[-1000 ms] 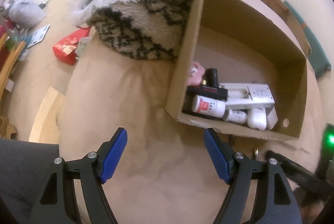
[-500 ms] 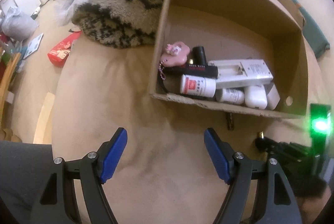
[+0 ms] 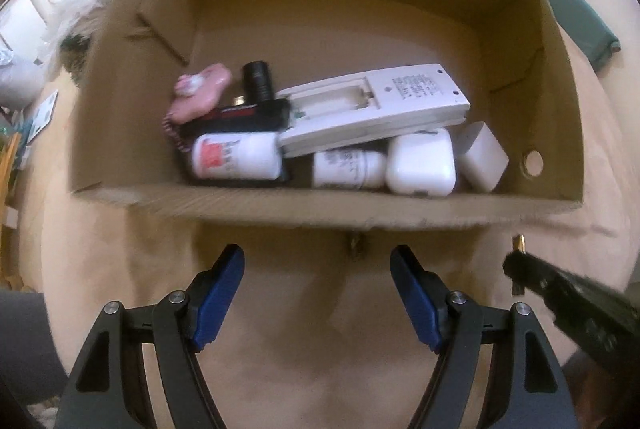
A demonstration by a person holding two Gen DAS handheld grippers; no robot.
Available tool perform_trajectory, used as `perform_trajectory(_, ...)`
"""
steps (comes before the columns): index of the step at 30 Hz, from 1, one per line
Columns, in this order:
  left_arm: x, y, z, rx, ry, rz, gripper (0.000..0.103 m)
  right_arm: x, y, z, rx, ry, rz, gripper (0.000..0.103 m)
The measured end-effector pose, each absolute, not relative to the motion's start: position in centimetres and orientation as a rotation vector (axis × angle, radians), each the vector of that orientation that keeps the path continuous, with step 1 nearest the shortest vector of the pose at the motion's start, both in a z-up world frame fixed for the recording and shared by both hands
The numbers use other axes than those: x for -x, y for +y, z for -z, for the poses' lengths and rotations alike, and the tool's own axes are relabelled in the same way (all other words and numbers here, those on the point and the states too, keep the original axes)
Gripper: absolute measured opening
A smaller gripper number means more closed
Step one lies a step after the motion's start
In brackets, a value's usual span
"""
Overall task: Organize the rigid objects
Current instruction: 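Grasp the AA battery with the right gripper, then carry the battery into the box with the right gripper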
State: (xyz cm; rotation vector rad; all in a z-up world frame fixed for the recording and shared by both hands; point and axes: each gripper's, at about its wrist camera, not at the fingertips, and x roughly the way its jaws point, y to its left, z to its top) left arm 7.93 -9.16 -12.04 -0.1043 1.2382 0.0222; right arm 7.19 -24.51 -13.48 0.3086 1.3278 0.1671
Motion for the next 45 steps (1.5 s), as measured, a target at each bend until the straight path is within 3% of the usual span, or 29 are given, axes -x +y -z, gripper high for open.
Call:
perform_trajectory(6, -10.1, -10.1, 14.4, 0.087, 1.273, -0.049, 0.068, -7.3, -25.9, 12.8, -0.333, 1.316, -0.171, 0.011)
perform_trajectory(12, -11.4, -10.0, 15.5, 0.054, 1.268, -0.082, 0.033, -7.1, -26.5, 12.4, -0.33, 1.314, -0.183, 0.011)
perform_trajectory(13, -11.5, -9.9, 15.5, 0.054, 1.267, -0.077, 0.016, -7.1, -26.5, 12.4, -0.328, 1.314, -0.183, 0.011)
perform_trajectory(14, -11.6, -9.8, 15.6, 0.055, 1.276, -0.068, 0.009, -7.1, -26.7, 12.4, -0.33, 1.315, -0.182, 0.011)
perform_trajectory(30, -9.3, -4.8, 14.3, 0.064, 1.298, -0.063, 0.009, -7.2, -25.1, 12.1, -0.296, 1.303, -0.209, 0.011)
perform_trajectory(45, -5.0, -1.7, 6.0, 0.08, 1.128, -0.058, 0.009, -5.0, -23.7, 8.0, -0.263, 1.186, -0.345, 0.011)
